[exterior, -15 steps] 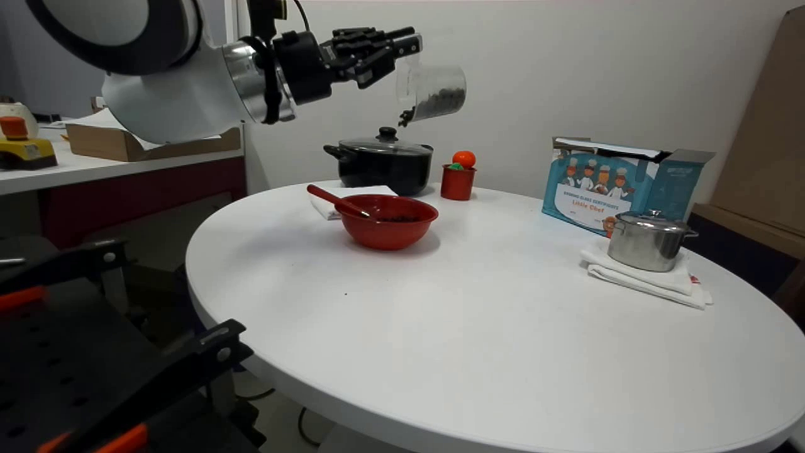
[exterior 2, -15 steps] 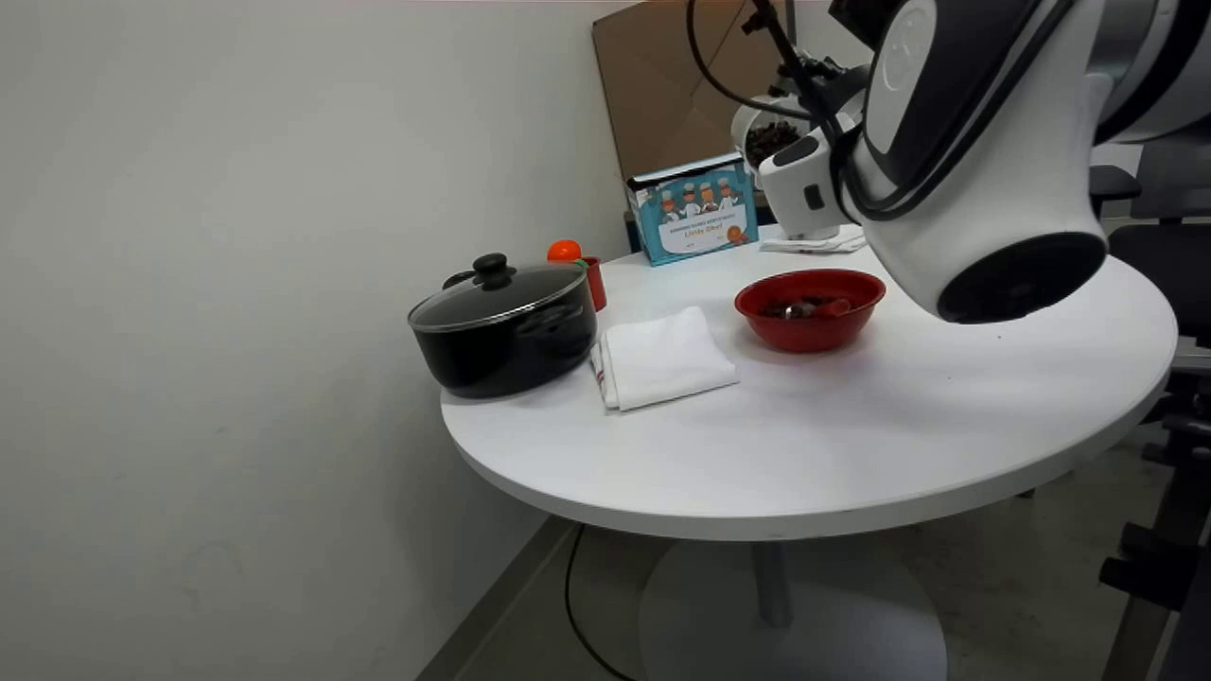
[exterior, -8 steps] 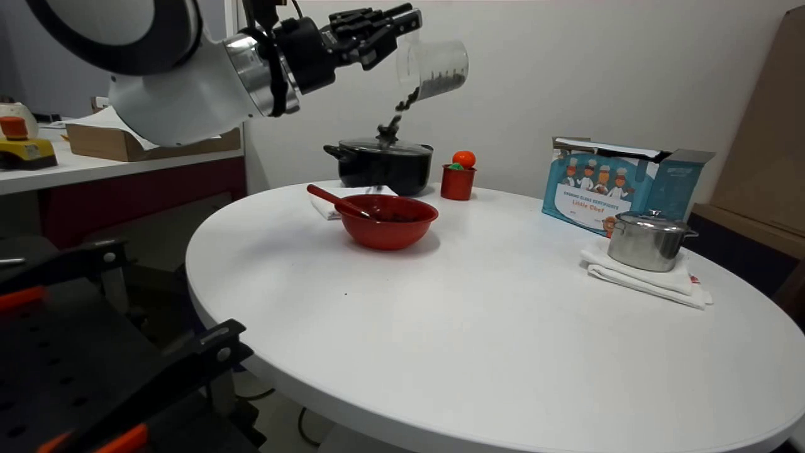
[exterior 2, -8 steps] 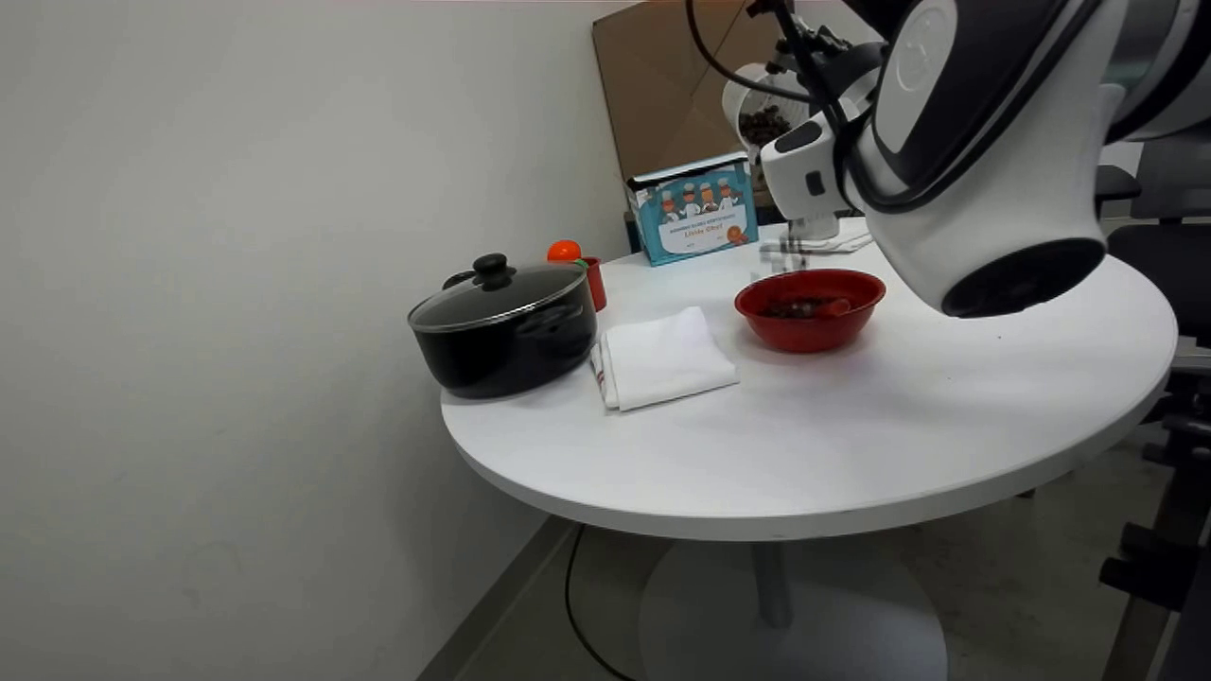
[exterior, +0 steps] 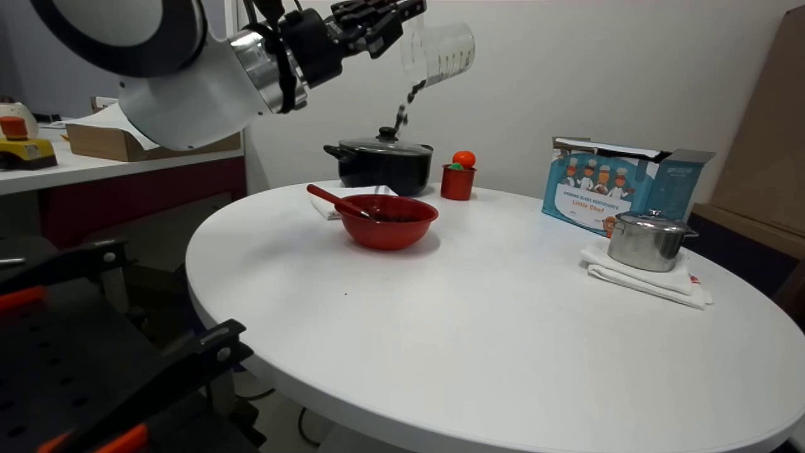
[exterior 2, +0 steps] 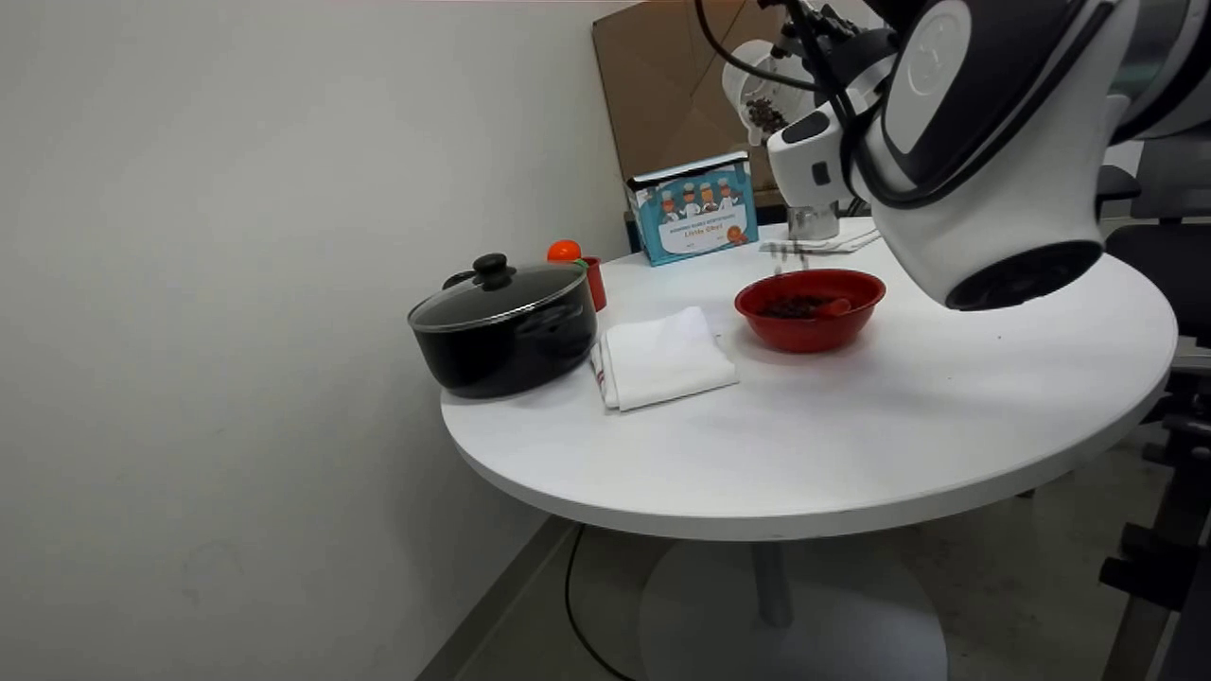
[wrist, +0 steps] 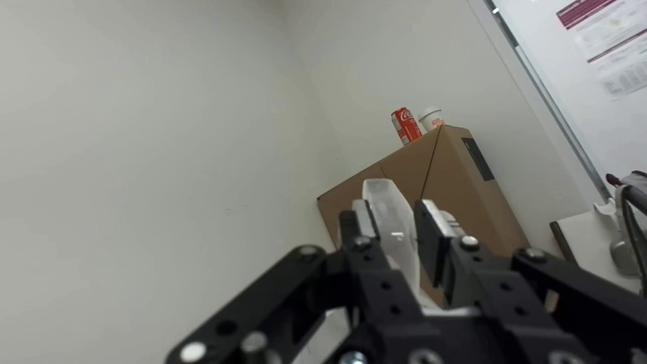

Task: Pour the contents of the clear jar into the red bowl

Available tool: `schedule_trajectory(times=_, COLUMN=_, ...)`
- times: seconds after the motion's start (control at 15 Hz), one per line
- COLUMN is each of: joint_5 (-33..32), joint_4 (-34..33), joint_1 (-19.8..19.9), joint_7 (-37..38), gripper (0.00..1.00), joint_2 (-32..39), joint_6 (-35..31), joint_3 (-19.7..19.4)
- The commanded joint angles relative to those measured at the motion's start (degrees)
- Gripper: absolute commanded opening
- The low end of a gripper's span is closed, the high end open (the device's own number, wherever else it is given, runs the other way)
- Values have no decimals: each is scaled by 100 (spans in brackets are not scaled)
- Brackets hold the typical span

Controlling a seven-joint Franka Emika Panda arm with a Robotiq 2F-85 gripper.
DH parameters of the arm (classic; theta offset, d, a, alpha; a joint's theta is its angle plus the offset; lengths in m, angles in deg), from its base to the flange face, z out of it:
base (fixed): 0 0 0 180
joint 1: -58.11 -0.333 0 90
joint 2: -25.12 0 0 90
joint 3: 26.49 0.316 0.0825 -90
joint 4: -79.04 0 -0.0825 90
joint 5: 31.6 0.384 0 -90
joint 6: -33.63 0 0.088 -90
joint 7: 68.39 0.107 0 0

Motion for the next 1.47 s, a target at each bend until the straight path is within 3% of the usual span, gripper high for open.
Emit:
schedule_trajectory(times=0.0, joint_5=-254, joint_4=112, joint_1=63, joint_7=73, gripper=13, joint_2=-20, joint_6=188, joint_3=-91)
schedule_trajectory(times=0.8, joint_5=-828, joint_4=408, joint_1=344, joint_7=219, gripper=13, joint_2=-213, joint_6=-29, joint_3=-308)
schedule_trajectory(times=1.07, joint_5=-258, joint_4=81, joint_1=576, joint_7=-284, gripper=13, joint_2=-430, joint_6=-1463, joint_3=-117)
schedule_trajectory(times=1.4, joint_5=442, joint_4=-858, joint_1=842, joint_7=-1216, gripper=13, joint_2=-350, joint_6=-3162, joint_3=-264)
